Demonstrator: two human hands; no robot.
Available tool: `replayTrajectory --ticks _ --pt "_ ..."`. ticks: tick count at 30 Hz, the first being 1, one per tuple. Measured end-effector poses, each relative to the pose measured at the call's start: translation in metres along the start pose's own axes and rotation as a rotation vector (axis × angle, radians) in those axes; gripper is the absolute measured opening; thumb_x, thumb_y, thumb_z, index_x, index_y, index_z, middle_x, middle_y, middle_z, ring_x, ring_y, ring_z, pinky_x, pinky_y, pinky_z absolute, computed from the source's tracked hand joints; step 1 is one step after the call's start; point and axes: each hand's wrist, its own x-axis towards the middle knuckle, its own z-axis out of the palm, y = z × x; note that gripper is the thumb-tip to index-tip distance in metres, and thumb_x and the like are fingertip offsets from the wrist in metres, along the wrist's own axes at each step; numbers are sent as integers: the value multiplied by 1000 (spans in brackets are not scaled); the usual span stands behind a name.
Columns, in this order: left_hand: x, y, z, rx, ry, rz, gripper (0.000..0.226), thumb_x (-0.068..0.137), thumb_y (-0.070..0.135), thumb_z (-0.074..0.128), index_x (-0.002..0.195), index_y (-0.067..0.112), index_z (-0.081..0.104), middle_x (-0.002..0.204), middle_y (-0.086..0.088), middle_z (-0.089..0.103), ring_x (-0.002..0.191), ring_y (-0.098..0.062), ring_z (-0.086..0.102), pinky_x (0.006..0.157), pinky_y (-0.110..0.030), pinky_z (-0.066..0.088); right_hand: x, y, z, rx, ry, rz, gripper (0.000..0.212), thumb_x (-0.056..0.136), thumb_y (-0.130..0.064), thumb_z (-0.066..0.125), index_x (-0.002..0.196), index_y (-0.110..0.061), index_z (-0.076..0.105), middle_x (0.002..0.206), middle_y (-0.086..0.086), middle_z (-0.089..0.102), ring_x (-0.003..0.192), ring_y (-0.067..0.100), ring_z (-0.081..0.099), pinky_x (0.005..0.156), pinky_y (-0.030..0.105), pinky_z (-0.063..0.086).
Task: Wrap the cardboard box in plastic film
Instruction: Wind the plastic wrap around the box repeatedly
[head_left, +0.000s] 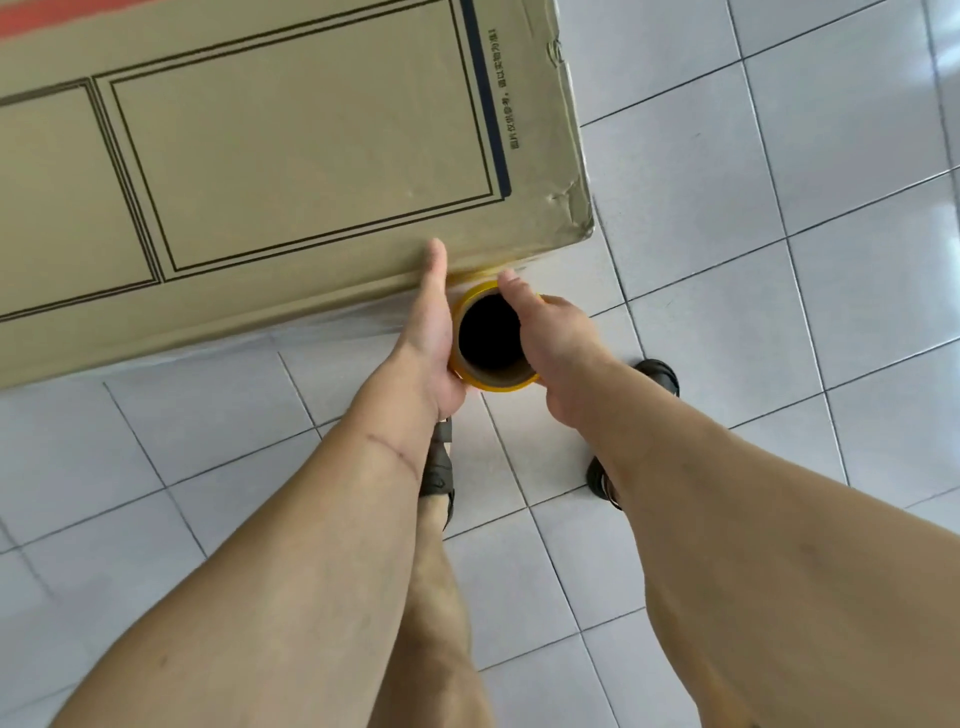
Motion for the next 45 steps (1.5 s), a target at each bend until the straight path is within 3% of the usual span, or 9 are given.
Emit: replayTrajectory --ticks 3,9,18,23,30,34,37,42,45 --pt "1 -11 12 -47 -92 -72 125 70 111 30 137 15 73 127 -18 81 123 -38 75 116 -59 52 3 -1 -19 -106 -3 -53 71 88 -57 64 146 -20 44 127 4 54 102 19 49 84 30 39" --pt "9 -5 38 -3 132 52 92 81 93 62 133 17 73 118 -13 84 108 -32 81 98 -46 62 9 -7 -36 -55 -67 29 80 82 -73 56 146 -25 45 144 2 50 127 26 50 104 38 42" --pt "-5 -23 66 -62 90 -27 122 61 114 36 146 32 67 147 0 73 147 -28 57 132 -62 25 17 -26 -63 -466 -46 -253 58 89 -58 59 119 -8 57 113 11 64 99 29 63 81 37 52" --pt "3 -3 67 50 108 22 84 90 83 64 134 13 74 113 -14 85 104 -31 82 105 -48 61 18 -10 -73 -213 -182 37 67 89 -67 50 143 -28 46 138 1 55 120 24 53 99 39 44" --pt "12 -20 85 -133 -30 -69 111 81 103 39 129 10 75 118 -19 83 111 -35 80 100 -51 62 30 -23 -90 -307 -127 -36 68 92 -58 57 149 -24 40 143 4 47 124 27 48 86 33 38" --pt "15 -21 89 -116 126 34 119 60 104 62 141 17 69 124 -13 81 113 -36 78 108 -55 60 29 -17 -92 -286 -141 -6 86 78 -68 66 150 -30 38 144 -3 46 127 23 49 95 32 40" --pt "16 -18 92 -168 123 41 101 73 95 66 135 16 71 118 -14 83 109 -36 80 105 -56 61 30 -10 -90 -216 -148 -11 96 61 -80 65 142 -32 47 140 -3 55 122 21 55 105 40 45" --pt "11 -26 102 -222 -14 -15 109 82 102 38 133 11 71 122 -16 82 113 -32 78 110 -52 58 38 -29 -103 -421 -101 -75 82 82 -60 69 150 -23 40 138 3 51 114 23 50 86 32 37" --pt "24 -24 104 -114 159 44 138 48 116 52 145 19 63 138 -6 74 121 -28 72 112 -48 53 39 -31 -107 -418 -119 -66 88 74 -68 71 148 -29 42 137 -4 50 122 20 49 91 32 36"
